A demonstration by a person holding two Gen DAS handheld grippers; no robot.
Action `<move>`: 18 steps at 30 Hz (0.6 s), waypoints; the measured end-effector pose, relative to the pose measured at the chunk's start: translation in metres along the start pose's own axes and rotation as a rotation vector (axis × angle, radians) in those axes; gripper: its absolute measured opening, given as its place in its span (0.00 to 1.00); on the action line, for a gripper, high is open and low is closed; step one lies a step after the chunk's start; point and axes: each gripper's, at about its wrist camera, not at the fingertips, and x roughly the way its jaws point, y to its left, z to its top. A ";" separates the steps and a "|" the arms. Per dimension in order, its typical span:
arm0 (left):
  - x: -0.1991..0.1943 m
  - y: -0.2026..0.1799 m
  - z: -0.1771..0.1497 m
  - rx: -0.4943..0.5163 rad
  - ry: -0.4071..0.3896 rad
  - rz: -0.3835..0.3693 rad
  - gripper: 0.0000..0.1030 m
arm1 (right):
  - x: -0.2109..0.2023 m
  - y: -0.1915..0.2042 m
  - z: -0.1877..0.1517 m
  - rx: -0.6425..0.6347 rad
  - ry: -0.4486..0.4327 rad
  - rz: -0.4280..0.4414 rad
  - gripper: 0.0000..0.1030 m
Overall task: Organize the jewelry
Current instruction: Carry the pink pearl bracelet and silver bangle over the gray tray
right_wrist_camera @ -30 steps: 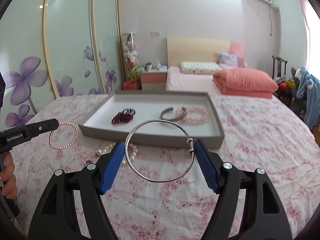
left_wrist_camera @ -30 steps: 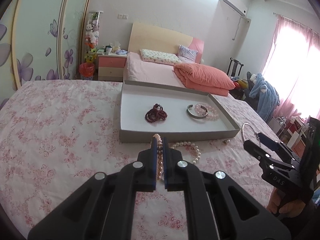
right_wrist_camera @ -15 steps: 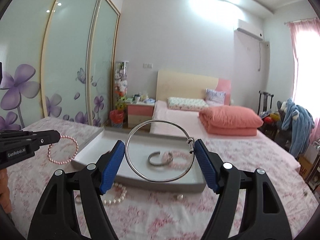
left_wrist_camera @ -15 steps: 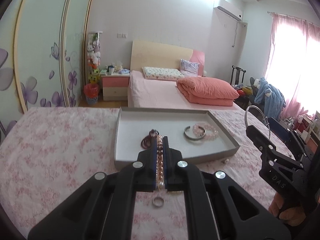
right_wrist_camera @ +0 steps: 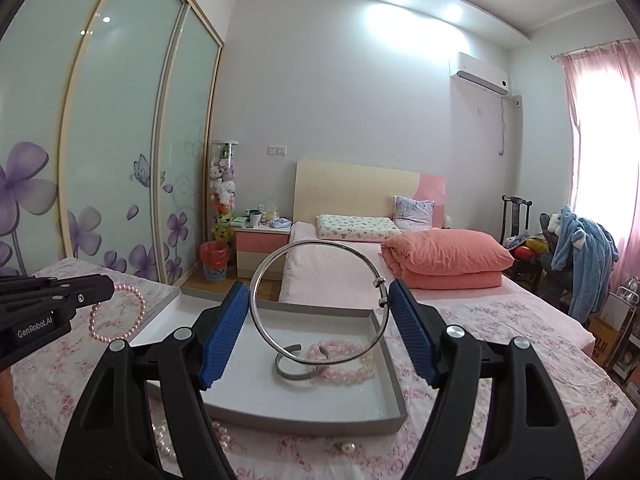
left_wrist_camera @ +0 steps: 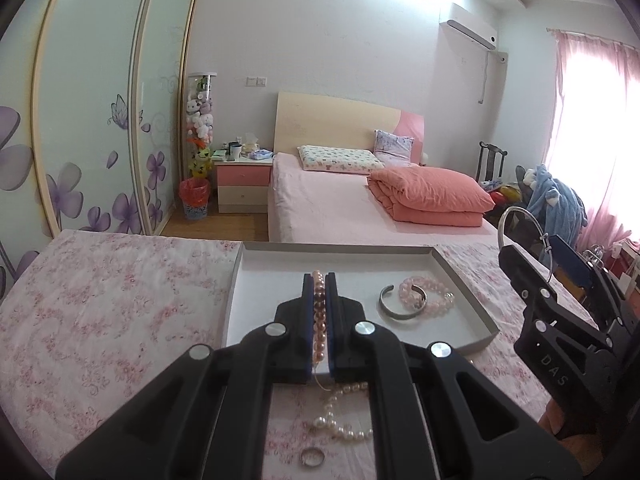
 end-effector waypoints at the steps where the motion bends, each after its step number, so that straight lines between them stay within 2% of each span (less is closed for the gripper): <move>1: 0.003 -0.001 0.000 0.002 0.000 0.001 0.06 | 0.003 0.000 0.000 0.000 0.003 0.001 0.70; 10: 0.040 -0.002 0.001 0.017 0.032 -0.006 0.06 | 0.042 0.001 -0.007 0.011 0.096 0.006 0.70; 18: 0.075 -0.001 -0.004 0.027 0.081 -0.006 0.06 | 0.081 0.006 -0.022 0.022 0.244 0.053 0.70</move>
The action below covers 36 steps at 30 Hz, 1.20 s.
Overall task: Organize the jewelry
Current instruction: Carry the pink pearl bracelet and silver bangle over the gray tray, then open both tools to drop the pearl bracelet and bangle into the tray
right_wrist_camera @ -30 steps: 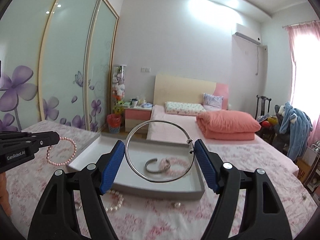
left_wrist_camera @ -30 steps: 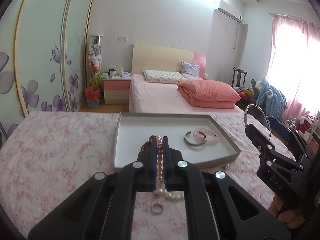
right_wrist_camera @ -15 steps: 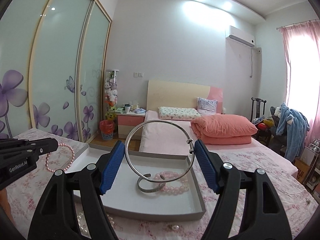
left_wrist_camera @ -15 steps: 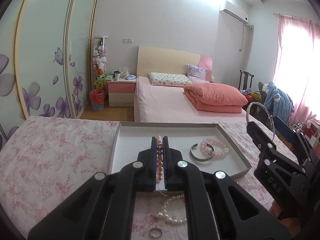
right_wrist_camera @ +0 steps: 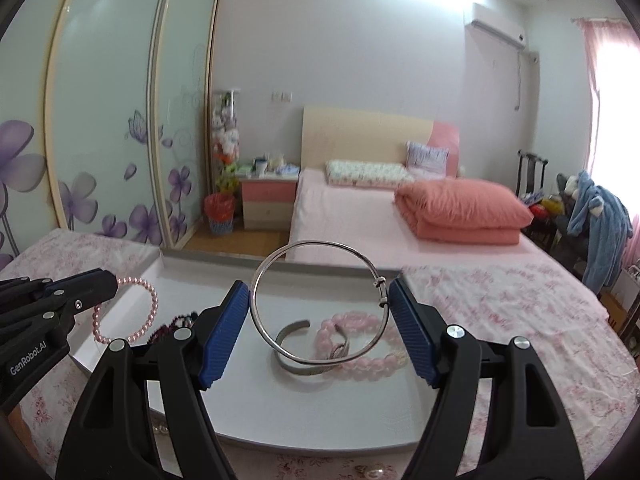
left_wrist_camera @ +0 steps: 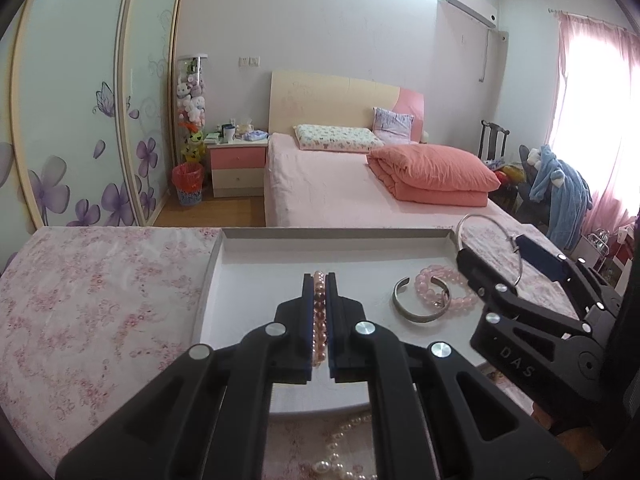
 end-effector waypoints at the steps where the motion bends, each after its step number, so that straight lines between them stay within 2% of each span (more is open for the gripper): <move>1: 0.004 0.001 0.000 -0.001 0.007 -0.002 0.06 | 0.004 0.000 -0.001 0.003 0.021 0.009 0.70; 10: 0.028 0.003 -0.004 -0.011 0.061 -0.018 0.07 | 0.035 0.001 -0.006 0.046 0.163 0.066 0.70; 17: 0.036 0.013 -0.006 -0.040 0.089 -0.013 0.09 | 0.030 -0.009 -0.004 0.080 0.156 0.058 0.74; 26: 0.008 0.042 0.004 -0.102 0.038 0.035 0.09 | 0.011 -0.036 -0.001 0.122 0.137 0.026 0.70; 30: -0.010 0.047 -0.001 -0.097 0.036 0.043 0.10 | 0.000 -0.046 -0.003 0.127 0.145 0.020 0.66; 36: -0.036 0.053 -0.018 -0.079 0.055 0.046 0.16 | -0.016 -0.063 -0.017 0.145 0.197 0.020 0.62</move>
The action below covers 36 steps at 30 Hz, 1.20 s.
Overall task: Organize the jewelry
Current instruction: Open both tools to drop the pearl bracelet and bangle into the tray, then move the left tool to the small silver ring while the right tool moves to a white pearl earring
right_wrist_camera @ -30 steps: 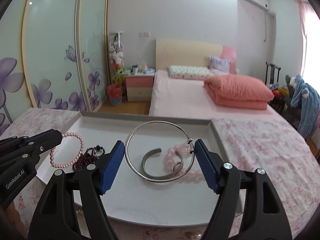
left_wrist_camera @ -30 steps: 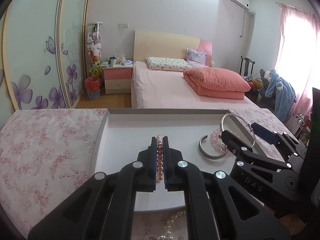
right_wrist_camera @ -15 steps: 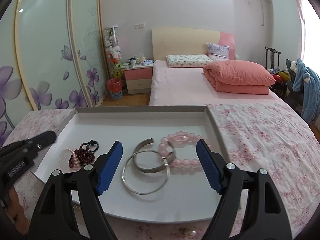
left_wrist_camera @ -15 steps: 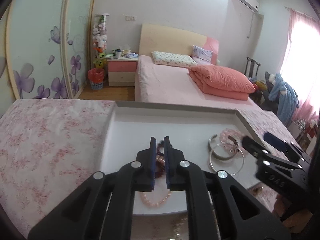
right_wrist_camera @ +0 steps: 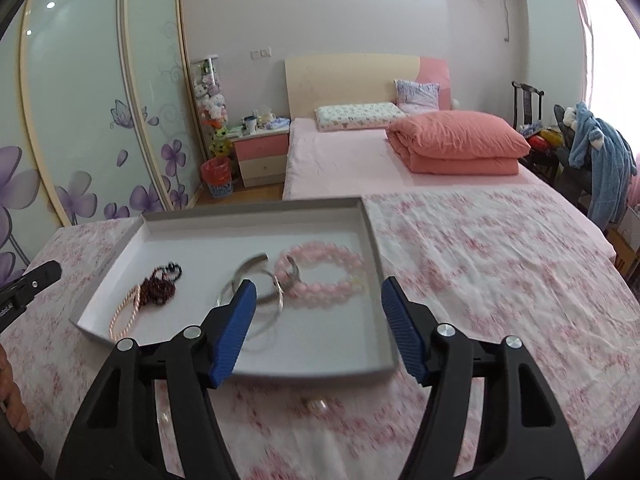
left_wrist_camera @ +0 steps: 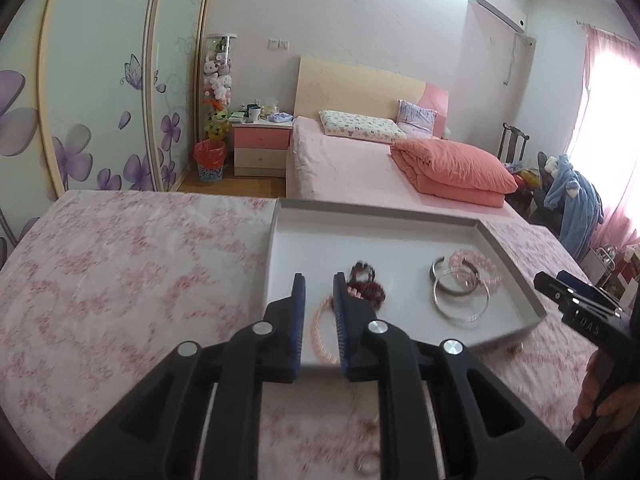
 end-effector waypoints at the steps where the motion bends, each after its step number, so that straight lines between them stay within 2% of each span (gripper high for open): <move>1: -0.004 0.001 -0.003 0.005 0.006 0.000 0.17 | -0.001 -0.002 -0.002 0.002 0.012 0.003 0.61; 5: -0.017 0.007 -0.019 0.027 0.031 -0.011 0.23 | -0.002 -0.008 -0.020 -0.002 0.076 0.013 0.56; 10: -0.024 0.009 -0.037 0.050 0.074 -0.029 0.27 | 0.005 -0.008 -0.040 -0.008 0.167 0.040 0.49; 15: -0.024 0.012 -0.047 0.038 0.095 -0.031 0.31 | 0.011 0.002 -0.051 -0.035 0.211 0.035 0.47; 22: -0.021 0.007 -0.050 0.056 0.110 -0.045 0.33 | 0.018 0.007 -0.056 -0.062 0.240 0.020 0.45; 29: -0.017 0.004 -0.053 0.067 0.124 -0.057 0.34 | 0.026 0.007 -0.052 -0.069 0.247 0.004 0.31; 36: -0.015 -0.001 -0.056 0.078 0.133 -0.073 0.35 | 0.031 0.010 -0.050 -0.080 0.245 -0.013 0.25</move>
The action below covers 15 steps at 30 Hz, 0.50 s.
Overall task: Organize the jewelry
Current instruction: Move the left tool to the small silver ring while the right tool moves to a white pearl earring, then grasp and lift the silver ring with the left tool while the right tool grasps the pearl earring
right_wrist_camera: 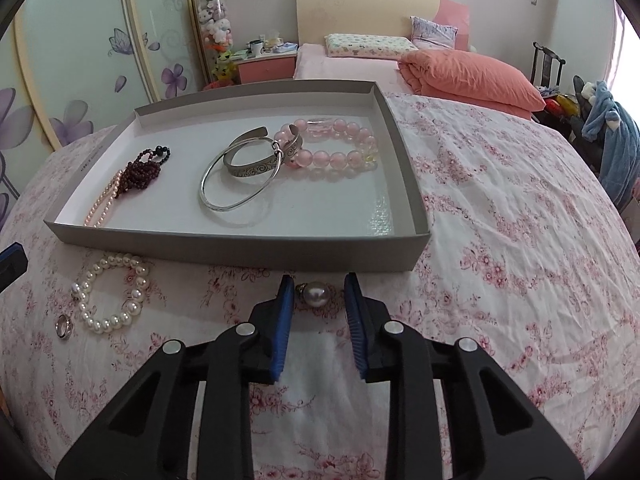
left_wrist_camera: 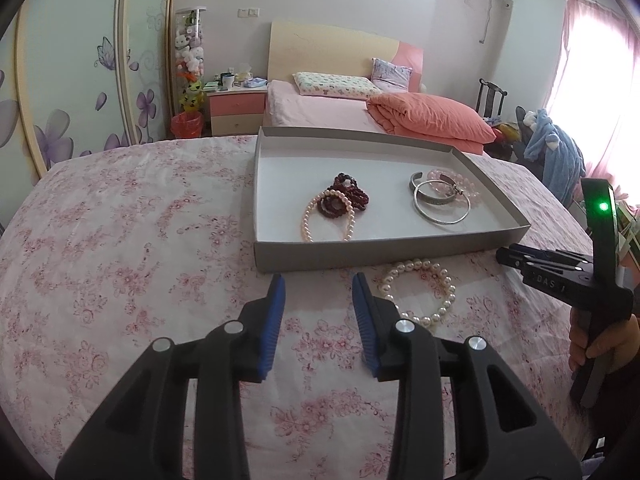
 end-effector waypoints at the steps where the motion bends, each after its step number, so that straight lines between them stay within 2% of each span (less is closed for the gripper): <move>1: 0.000 -0.001 0.000 0.003 0.001 -0.003 0.36 | 0.000 0.000 0.000 0.000 0.000 0.000 0.24; 4: 0.001 -0.005 -0.002 0.011 0.005 -0.010 0.39 | 0.001 0.000 0.001 0.002 0.000 0.001 0.14; 15: 0.003 -0.024 -0.015 0.090 0.059 -0.051 0.39 | -0.004 -0.003 -0.006 0.001 -0.001 0.007 0.14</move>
